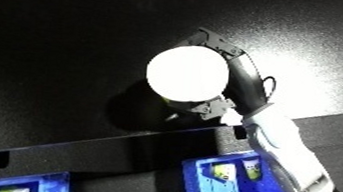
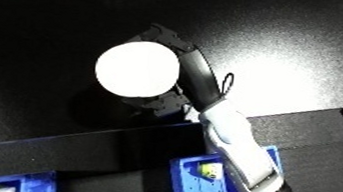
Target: Pick up the object and place it into the box
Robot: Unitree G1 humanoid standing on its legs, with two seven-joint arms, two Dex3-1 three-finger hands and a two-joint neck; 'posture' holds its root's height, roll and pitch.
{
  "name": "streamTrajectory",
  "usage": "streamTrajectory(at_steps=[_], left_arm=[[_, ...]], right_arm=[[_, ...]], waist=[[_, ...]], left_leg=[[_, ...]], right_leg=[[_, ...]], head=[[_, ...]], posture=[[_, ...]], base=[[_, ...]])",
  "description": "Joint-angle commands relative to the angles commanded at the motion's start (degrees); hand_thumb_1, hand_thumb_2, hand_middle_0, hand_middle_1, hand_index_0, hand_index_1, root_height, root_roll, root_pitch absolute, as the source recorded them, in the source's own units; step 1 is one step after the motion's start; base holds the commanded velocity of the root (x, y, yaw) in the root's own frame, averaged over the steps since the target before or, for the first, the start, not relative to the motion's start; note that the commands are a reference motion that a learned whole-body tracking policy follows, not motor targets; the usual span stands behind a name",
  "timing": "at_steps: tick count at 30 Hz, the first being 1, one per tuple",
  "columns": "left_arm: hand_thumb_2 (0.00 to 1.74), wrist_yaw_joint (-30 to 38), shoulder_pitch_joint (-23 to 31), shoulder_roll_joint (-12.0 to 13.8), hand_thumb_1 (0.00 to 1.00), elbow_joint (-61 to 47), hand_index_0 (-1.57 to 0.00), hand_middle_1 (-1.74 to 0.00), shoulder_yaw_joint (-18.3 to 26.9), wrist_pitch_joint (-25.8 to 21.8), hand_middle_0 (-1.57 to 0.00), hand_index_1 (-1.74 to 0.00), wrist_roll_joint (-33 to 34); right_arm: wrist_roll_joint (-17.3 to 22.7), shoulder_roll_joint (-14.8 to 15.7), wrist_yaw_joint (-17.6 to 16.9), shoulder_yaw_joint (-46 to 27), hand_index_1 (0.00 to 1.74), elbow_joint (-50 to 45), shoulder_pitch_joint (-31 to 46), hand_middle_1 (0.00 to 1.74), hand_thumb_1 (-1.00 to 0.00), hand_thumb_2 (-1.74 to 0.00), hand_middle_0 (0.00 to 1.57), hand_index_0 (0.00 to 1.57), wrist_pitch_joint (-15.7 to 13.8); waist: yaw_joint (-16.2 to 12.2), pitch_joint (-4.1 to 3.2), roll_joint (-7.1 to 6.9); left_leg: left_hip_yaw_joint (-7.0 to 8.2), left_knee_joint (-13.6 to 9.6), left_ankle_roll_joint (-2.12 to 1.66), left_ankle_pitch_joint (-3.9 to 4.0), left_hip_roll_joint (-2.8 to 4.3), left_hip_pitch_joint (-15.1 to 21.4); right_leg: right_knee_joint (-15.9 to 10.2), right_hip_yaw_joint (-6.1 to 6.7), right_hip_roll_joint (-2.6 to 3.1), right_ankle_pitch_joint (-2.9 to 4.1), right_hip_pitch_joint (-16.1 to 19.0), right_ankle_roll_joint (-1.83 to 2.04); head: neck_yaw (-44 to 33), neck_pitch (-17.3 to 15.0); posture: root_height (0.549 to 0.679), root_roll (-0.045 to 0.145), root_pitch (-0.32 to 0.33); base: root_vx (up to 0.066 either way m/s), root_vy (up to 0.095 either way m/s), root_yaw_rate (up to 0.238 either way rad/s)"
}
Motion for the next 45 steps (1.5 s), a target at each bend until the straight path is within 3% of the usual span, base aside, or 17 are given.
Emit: streamTrajectory(at_steps=[12, 20, 25, 29, 33, 39, 45], left_arm=[[0.00, 0.28, 2.17, -0.79, 0.00, 0.58, 0.00, 0.00, 2.90, -2.67, 0.00, 0.00, -1.31], [0.00, -0.25, 3.77, -2.01, 0.00, 1.74, 0.00, 0.00, 4.98, -4.98, 0.00, 0.00, -2.90], [0.00, -0.42, 4.90, -2.76, 0.00, 2.12, 0.00, 0.00, 6.14, -6.00, 0.00, 0.00, -4.15], [0.00, -0.87, 5.88, -3.49, 0.00, 2.55, 0.00, 0.00, 7.28, -6.91, 0.00, 0.00, -5.30], [0.00, -1.07, 6.52, -4.17, 0.00, 2.62, 0.00, 0.00, 7.95, -7.20, 0.00, 0.00, -6.09], [0.00, -1.13, 6.80, -4.23, 0.00, 2.38, 0.00, 0.00, 8.11, -7.17, 0.00, 0.00, -6.68], [0.00, -1.42, 6.50, -3.74, 0.00, 1.59, 0.00, 0.00, 7.70, -5.98, 0.00, 0.00, -6.85]], right_arm=[[-0.76, -6.10, -4.62, -12.06, 1.74, -11.43, 11.29, 1.74, -1.00, -1.74, 1.57, 1.57, -6.36], [-2.24, -6.74, -8.28, -19.69, 1.74, -14.29, 20.75, 1.74, -1.00, -1.74, 1.57, 1.57, -11.21], [-2.79, -6.38, -10.88, -24.25, 1.74, -14.18, 27.03, 1.74, -1.00, -1.74, 1.57, 1.57, -16.90], [0.73, -4.36, -12.35, -28.70, 1.74, -11.65, 32.81, 1.74, -1.00, -1.74, 1.57, 1.57, -23.60], [4.26, -1.47, -10.82, -31.46, 1.74, -7.17, 37.40, 1.74, -1.00, -1.74, 1.57, 1.57, -28.13], [5.97, -1.27, -8.70, -33.00, 1.74, 2.38, 40.34, 1.74, -1.00, -1.74, 1.57, 1.57, -29.39], [7.76, -2.15, -5.07, -30.63, 1.74, 13.74, 41.53, 1.74, -1.00, -1.74, 1.57, 1.57, -27.58]], waist=[[-4.70, -0.04, -0.20], [-8.07, 0.32, 0.09], [-10.10, 0.61, 0.36], [-11.96, 0.79, 0.81], [-13.36, 0.81, 1.30], [-14.37, 0.85, 1.90], [-14.48, 0.75, 2.73]], left_leg=[[2.63, -0.55, -0.07, -1.13, 1.58, 1.59], [4.89, -1.47, 0.11, -1.94, 2.04, 3.55], [6.00, -2.23, 0.43, -2.28, 1.99, 4.51], [6.89, -3.00, 0.78, -2.58, 1.74, 5.35], [7.52, -3.47, 1.08, -2.85, 1.38, 6.08], [7.55, -3.79, 1.40, -3.08, 0.74, 6.79], [7.11, -4.21, 1.63, -2.83, 0.06, 7.17]], right_leg=[[-0.72, 2.06, 0.91, 0.23, -0.26, 0.61], [-1.71, 3.67, 1.87, 0.28, 0.25, 0.68], [-1.76, 4.72, 2.83, 0.11, 0.09, 0.69], [-1.73, 5.57, 3.67, -0.09, -0.14, 0.83], [-1.74, 6.22, 4.25, -0.16, -0.27, 0.94], [-2.20, 7.00, 4.99, 0.18, -0.24, 0.93], [-3.07, 7.50, 5.41, 0.74, -0.05, 0.72]], head=[[2.08, 3.01], [3.94, 5.02], [7.95, 5.80], [10.30, 5.72], [13.12, 5.48], [17.59, 4.17], [21.18, 2.16]], posture=[[0.643, 0.062, -0.003], [0.644, 0.064, -0.002], [0.644, 0.063, 0.003], [0.643, 0.062, 0.007], [0.643, 0.063, 0.010], [0.644, 0.062, 0.012], [0.645, 0.063, 0.013]], base=[[-0.005, 0.041, -0.151], [0.002, 0.065, -0.141], [-0.007, 0.072, -0.142], [-0.001, 0.092, -0.171], [0.011, 0.074, -0.141], [0.003, 0.034, -0.069], [0.003, 0.011, -0.017]])
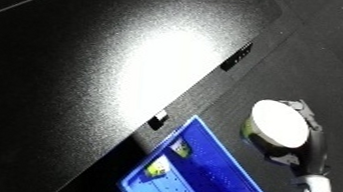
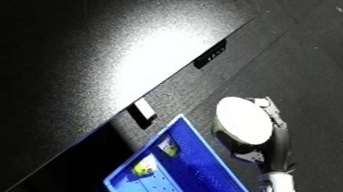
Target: Pick up the object and place it into the box
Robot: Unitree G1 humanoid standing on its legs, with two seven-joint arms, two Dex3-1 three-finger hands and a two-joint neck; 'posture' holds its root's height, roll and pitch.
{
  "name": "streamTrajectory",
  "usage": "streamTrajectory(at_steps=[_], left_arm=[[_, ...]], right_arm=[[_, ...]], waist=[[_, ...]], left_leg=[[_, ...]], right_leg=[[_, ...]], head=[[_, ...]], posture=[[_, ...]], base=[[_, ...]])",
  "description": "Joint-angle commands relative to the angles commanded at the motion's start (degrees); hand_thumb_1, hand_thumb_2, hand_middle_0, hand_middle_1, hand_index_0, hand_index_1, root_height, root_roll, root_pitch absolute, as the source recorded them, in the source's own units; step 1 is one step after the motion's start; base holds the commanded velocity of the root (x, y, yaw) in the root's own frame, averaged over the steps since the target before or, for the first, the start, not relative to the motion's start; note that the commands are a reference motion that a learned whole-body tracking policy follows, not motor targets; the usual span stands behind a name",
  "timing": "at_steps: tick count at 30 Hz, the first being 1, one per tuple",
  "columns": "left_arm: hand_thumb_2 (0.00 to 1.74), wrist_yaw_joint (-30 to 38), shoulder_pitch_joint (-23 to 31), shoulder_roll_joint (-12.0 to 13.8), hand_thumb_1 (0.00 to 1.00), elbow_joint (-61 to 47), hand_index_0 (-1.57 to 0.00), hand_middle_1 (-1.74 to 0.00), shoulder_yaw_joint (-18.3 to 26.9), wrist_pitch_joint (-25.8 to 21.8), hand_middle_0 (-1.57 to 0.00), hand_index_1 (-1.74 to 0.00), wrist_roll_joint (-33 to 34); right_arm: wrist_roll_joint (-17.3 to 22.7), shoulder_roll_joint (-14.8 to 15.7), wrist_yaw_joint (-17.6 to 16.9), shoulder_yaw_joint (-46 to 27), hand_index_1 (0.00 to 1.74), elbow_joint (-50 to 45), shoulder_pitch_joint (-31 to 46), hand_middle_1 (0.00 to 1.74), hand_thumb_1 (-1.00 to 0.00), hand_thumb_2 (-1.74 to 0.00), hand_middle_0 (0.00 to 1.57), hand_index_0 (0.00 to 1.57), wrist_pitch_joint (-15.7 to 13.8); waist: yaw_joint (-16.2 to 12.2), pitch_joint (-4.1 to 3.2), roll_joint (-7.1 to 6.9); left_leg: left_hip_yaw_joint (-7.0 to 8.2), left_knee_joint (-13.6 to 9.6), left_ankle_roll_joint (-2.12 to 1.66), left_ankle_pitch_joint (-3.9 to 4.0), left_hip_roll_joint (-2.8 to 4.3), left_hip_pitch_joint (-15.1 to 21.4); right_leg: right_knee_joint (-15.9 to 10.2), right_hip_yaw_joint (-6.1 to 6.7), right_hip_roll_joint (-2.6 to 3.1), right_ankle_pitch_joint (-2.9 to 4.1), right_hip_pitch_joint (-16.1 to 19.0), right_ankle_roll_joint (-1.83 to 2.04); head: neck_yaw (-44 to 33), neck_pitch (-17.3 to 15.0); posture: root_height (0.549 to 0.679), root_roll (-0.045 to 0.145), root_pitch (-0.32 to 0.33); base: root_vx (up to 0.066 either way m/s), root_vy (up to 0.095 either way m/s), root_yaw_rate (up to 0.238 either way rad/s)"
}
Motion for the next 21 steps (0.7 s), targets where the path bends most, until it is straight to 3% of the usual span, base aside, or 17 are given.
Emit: streamTrajectory(at_steps=[7, 15, 21], left_arm=[[0.00, 0.05, -1.26, 0.42, 0.00, -0.64, 0.00, 0.00, -1.68, 1.58, 0.00, 0.00, 0.73], [0.00, -0.05, -2.93, 0.63, 0.00, -0.32, 0.00, 0.00, -4.23, 3.05, 0.00, 0.00, 2.08], [0.00, -0.83, -2.98, 0.79, 0.00, 0.14, 0.00, 0.00, -5.57, 3.22, 0.00, 0.00, 2.52]], right_arm=[[3.86, -0.60, 6.46, 6.74, 1.74, 14.43, -2.48, 1.74, -1.00, -1.74, 1.57, 1.57, 6.50], [4.17, -1.78, 11.05, 10.99, 1.74, 30.41, -7.79, 1.74, -1.00, -1.74, 1.57, 1.57, 11.68], [3.52, -2.20, 13.58, 12.18, 1.22, 38.19, -11.21, 1.22, -0.70, -1.22, 1.10, 1.10, 12.72]], waist=[[1.32, -0.49, 0.70], [4.09, -1.55, 1.96], [5.59, -2.20, 2.84]], left_leg=[[-1.10, 0.45, 0.09, 0.09, -0.65, -0.24], [-2.51, 0.75, 0.16, 0.25, -1.47, -0.37], [-3.24, 1.31, 0.14, 0.34, -2.10, -0.68]], right_leg=[[-0.67, -0.05, 0.00, 0.56, 0.43, -0.33], [-0.94, -0.71, -0.83, 0.66, 1.38, -0.51], [-0.19, -1.14, -1.24, 0.40, 1.58, -0.72]], head=[[5.37, -3.25], [11.43, -5.74], [13.89, -7.52]], posture=[[0.646, 0.064, 0.009], [0.648, 0.067, -0.001], [0.647, 0.070, -0.008]], base=[[-0.001, -0.018, 0.037], [0.005, -0.030, 0.101], [0.013, -0.010, 0.081]])
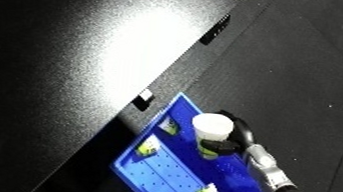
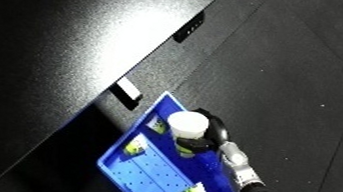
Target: Pick up the object and place it into the box
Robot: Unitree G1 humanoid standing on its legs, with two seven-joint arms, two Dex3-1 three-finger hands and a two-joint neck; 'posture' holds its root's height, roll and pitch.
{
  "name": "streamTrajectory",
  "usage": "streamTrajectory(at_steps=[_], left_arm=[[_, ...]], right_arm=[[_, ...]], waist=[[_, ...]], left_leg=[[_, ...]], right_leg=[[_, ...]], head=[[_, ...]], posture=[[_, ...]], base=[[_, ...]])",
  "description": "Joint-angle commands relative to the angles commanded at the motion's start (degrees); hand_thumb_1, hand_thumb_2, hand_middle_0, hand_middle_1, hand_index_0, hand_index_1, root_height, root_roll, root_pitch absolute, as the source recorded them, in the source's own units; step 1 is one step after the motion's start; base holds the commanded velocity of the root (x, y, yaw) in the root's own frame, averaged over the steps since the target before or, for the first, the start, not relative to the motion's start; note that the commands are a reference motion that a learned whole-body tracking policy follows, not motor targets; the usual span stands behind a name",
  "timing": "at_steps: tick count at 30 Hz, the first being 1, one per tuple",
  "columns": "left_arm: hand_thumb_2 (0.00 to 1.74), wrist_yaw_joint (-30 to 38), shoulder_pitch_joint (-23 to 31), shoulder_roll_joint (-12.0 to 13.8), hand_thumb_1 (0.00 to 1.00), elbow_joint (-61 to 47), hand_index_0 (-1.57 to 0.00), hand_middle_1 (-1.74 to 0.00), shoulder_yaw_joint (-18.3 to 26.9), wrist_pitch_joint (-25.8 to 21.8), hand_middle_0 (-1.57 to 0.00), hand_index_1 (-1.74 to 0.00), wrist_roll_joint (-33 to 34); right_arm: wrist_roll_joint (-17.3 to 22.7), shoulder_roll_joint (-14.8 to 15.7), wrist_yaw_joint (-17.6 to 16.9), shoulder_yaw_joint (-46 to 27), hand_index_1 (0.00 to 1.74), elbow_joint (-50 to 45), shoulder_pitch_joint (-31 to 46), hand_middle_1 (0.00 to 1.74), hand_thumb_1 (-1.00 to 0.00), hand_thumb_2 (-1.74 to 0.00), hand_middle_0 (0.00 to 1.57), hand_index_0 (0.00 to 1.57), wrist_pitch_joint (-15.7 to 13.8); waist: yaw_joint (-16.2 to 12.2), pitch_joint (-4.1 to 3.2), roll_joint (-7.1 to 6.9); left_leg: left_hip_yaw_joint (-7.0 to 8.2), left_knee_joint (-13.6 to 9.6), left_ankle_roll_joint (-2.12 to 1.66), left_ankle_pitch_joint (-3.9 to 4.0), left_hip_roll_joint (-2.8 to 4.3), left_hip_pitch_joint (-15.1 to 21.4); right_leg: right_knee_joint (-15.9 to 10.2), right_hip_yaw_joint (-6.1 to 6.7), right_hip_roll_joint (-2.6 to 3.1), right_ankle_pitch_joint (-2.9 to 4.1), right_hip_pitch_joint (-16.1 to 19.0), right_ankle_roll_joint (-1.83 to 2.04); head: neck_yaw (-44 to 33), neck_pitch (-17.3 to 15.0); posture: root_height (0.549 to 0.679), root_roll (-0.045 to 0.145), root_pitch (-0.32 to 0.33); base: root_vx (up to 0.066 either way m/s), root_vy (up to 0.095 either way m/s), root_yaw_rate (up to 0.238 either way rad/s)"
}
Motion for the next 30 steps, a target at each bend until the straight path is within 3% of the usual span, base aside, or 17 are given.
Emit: streamTrajectory(at_steps=[4, 5, 6, 7, 14, 17, 23, 30], left_arm=[[0.00, -0.42, -0.15, -0.06, 0.00, 0.10, 0.00, 0.00, -0.92, 0.29, 0.00, 0.00, 0.39], [0.00, -0.42, -0.15, -0.06, 0.00, 0.10, 0.00, 0.00, -0.92, 0.29, 0.00, 0.00, 0.39], [0.00, -0.51, -0.16, -0.11, 0.00, 0.15, 0.00, 0.00, -1.19, 0.29, 0.00, 0.00, 0.50], [0.00, -0.51, -0.16, -0.11, 0.00, 0.15, 0.00, 0.00, -1.19, 0.29, 0.00, 0.00, 0.50], [0.00, -0.39, -0.21, -0.27, 0.00, 0.12, 0.00, 0.00, -1.95, 0.61, 0.00, 0.00, 0.30], [0.00, -0.39, -0.18, -0.22, 0.00, 0.00, 0.00, 0.00, -1.98, 1.01, 0.00, 0.00, 0.24], [0.00, -0.25, -0.01, 0.01, 0.00, 0.06, 0.00, 0.00, -1.68, 1.11, 0.00, 0.00, 0.42], [0.00, 0.17, -0.22, 0.29, 0.00, 0.14, 0.00, 0.00, -1.44, 1.62, 0.00, 0.00, 1.28]], right_arm=[[-2.46, -0.07, 1.10, 1.21, 0.78, 5.28, -2.20, 0.78, -0.45, -0.78, 0.71, 0.71, -0.18], [-2.46, -0.07, 1.10, 1.21, 0.78, 5.28, -2.20, 0.78, -0.45, -0.78, 0.71, 0.71, -0.18], [-2.94, -0.07, 1.53, 1.58, 0.61, 6.79, -2.91, 0.61, -0.35, -0.61, 0.55, 0.55, -0.37], [-2.94, -0.07, 1.53, 1.58, 0.61, 6.79, -2.91, 0.61, -0.35, -0.61, 0.55, 0.55, -0.37], [-5.56, 0.31, 2.16, 3.00, 0.00, 8.97, -3.99, 0.00, 0.00, 0.00, 0.00, 0.00, -0.45], [-5.52, 0.65, 2.77, 3.41, 0.00, 8.99, -3.81, 0.00, 0.00, 0.00, 0.00, 0.00, 0.07], [-6.07, 1.51, 7.35, 4.59, 0.00, 8.86, -3.27, 0.00, 0.00, 0.00, 0.00, 0.00, 0.86], [-7.90, 3.57, 9.00, 7.32, 0.00, 7.96, -3.69, 0.00, 0.00, 0.00, 0.00, 0.00, 2.18]], waist=[[0.78, -0.36, 0.26], [0.78, -0.36, 0.26], [1.03, -0.47, 0.30], [1.03, -0.47, 0.30], [1.78, -0.82, 0.29], [2.04, -0.91, 0.17], [2.89, -1.15, -0.51], [4.43, -1.50, -1.63]], left_leg=[[-0.35, 0.38, 0.05, 0.05, -0.27, -0.22], [-0.35, 0.38, 0.05, 0.05, -0.27, -0.22], [-0.46, 0.48, 0.04, 0.08, -0.36, -0.33], [-0.46, 0.48, 0.04, 0.08, -0.36, -0.33], [-0.88, 1.07, 0.02, 0.09, -0.57, -0.75], [-1.05, 1.25, 0.00, 0.11, -0.57, -0.84], [-1.54, 1.79, -0.10, 0.08, -0.54, -1.23], [-2.55, 2.55, -0.18, 0.05, -0.38, -1.84]], right_leg=[[0.51, -0.29, -0.18, -0.06, -0.01, -0.07], [0.51, -0.29, -0.18, -0.06, -0.01, -0.07], [0.58, -0.36, -0.23, -0.09, 0.01, -0.08], [0.58, -0.36, -0.23, -0.09, 0.01, -0.08], [1.41, -0.66, -0.34, -0.35, -0.14, -0.23], [1.79, -0.81, -0.41, -0.50, -0.12, -0.27], [2.47, -1.35, -0.61, -0.90, 0.04, -0.41], [3.47, -2.26, -0.94, -1.64, 0.35, -0.70]], head=[[1.02, -1.10], [1.02, -1.10], [1.33, -1.19], [1.33, -1.19], [1.49, -2.82], [0.97, -3.37], [-2.26, -4.25], [-10.01, -4.78]], posture=[[0.647, 0.071, -0.012], [0.647, 0.071, -0.012], [0.647, 0.071, -0.013], [0.647, 0.071, -0.013], [0.646, 0.072, -0.016], [0.646, 0.072, -0.018], [0.645, 0.073, -0.022], [0.643, 0.073, -0.030]], base=[[0.013, -0.014, 0.074], [0.012, -0.016, 0.071], [0.009, -0.016, 0.055], [0.009, -0.016, 0.055], [0.015, -0.012, 0.048], [0.022, -0.017, 0.038], [0.018, -0.031, 0.068], [0.009, -0.051, 0.114]])
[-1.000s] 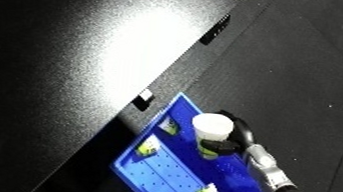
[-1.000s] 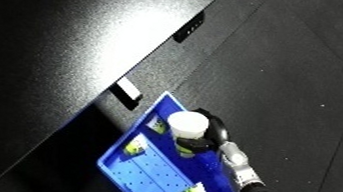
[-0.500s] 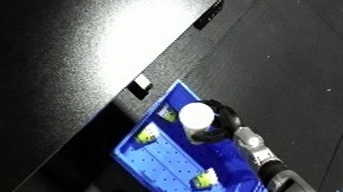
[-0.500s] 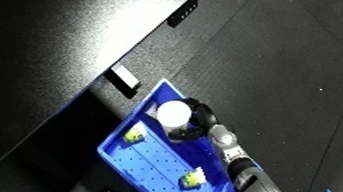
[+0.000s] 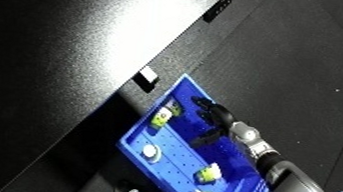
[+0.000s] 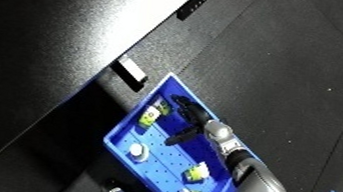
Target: Pick up the object and place it into the box
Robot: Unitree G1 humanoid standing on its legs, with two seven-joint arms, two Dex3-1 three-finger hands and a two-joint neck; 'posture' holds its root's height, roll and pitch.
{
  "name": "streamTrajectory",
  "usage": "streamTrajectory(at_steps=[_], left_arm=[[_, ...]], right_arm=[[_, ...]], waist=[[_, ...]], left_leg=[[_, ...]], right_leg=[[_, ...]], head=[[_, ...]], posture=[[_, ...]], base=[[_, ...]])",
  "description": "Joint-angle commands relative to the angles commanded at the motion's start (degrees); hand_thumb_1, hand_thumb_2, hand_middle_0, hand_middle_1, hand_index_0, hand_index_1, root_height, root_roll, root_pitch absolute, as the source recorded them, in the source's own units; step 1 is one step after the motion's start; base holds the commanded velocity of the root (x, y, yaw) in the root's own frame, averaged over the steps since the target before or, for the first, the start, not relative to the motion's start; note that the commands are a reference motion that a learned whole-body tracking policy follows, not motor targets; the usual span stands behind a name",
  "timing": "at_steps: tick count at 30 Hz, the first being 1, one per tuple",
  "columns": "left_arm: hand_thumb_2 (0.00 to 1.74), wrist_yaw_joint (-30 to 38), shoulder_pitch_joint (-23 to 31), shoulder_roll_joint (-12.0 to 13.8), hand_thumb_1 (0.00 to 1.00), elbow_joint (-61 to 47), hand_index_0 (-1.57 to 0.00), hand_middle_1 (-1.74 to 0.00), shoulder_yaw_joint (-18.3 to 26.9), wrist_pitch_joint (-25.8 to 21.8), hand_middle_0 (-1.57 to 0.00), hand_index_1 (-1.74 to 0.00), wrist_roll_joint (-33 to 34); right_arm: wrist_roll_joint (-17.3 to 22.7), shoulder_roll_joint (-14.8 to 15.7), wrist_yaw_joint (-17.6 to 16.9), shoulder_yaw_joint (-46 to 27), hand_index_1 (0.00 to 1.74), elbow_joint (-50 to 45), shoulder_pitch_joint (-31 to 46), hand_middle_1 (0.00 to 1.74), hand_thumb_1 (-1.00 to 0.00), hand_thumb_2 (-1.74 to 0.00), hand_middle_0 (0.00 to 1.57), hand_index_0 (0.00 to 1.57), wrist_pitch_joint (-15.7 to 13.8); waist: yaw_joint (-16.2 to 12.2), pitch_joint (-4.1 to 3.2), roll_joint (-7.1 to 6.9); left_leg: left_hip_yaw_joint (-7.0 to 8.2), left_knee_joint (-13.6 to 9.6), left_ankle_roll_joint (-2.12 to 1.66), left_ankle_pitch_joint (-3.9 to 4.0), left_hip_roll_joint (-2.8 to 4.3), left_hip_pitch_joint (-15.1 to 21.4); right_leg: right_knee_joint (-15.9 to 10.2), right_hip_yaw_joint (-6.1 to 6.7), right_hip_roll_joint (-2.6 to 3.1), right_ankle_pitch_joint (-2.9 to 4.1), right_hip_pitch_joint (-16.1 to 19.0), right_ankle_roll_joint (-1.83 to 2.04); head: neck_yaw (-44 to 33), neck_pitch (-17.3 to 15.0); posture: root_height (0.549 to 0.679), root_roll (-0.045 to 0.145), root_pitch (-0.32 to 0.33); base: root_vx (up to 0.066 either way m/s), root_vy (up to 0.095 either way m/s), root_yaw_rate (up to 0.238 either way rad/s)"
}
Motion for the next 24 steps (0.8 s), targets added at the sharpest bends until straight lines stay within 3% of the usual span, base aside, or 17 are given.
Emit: streamTrajectory(at_steps=[7, 10, 18, 24], left_arm=[[0.00, 0.58, -1.06, 0.47, 0.00, 0.09, 0.00, 0.00, 0.06, 0.83, 0.00, 0.00, 1.39], [0.00, 1.32, -2.16, 0.97, 0.00, 0.15, 0.00, 0.00, -0.02, 1.30, 0.00, 0.00, 2.22], [0.00, 1.95, -3.75, 2.23, 0.00, 0.16, 0.00, 0.00, 0.13, 2.25, 0.00, 0.00, 2.93], [0.00, 1.93, -5.06, 3.20, 0.00, -0.23, 0.00, 0.00, 0.21, 2.82, 0.00, 0.00, 4.11]], right_arm=[[-1.12, 2.94, 0.90, 3.19, 0.00, -0.29, -1.25, 0.00, 0.00, 0.00, 0.00, 0.00, 3.66], [-2.21, 4.77, -0.10, 5.42, 0.00, -0.42, -2.69, 0.00, 0.00, 0.00, 0.00, 0.00, 6.02], [-3.73, 6.71, -1.94, 7.81, 0.00, -0.90, -4.34, 0.00, 0.00, 0.00, 0.00, 0.00, 8.92], [-3.42, 8.14, -4.01, 9.31, 0.00, -1.01, -5.47, 0.00, 0.00, 0.00, 0.00, 0.00, 10.21]], waist=[[1.91, -0.03, -1.23], [3.33, 0.24, -2.01], [5.06, 0.75, -2.96], [6.50, 1.52, -3.45]], left_leg=[[-1.27, 0.98, -0.17, 0.24, 0.04, -1.11], [-2.27, 1.60, -0.12, 0.67, 0.12, -2.47], [-3.61, 2.07, -0.16, 2.02, 0.35, -4.77], [-4.49, 2.56, -0.36, 3.30, 0.48, -6.21]], right_leg=[[0.52, -0.99, -0.44, -0.19, 0.09, -0.18], [1.07, -1.65, -0.62, -0.18, -0.45, -0.18], [1.81, -2.87, -1.00, 0.05, -1.51, 0.14], [2.21, -4.21, -1.50, 0.48, -2.00, 0.64]], head=[[-10.87, 1.92], [-20.76, 3.93], [-35.61, 7.09], [-50.31, 9.11]], posture=[[0.643, 0.072, -0.035], [0.641, 0.068, -0.034], [0.639, 0.058, -0.028], [0.638, 0.052, -0.027]], base=[[0.004, -0.077, 0.149], [-0.017, -0.100, 0.127], [-0.002, -0.084, 0.100], [-0.019, -0.077, 0.134]])
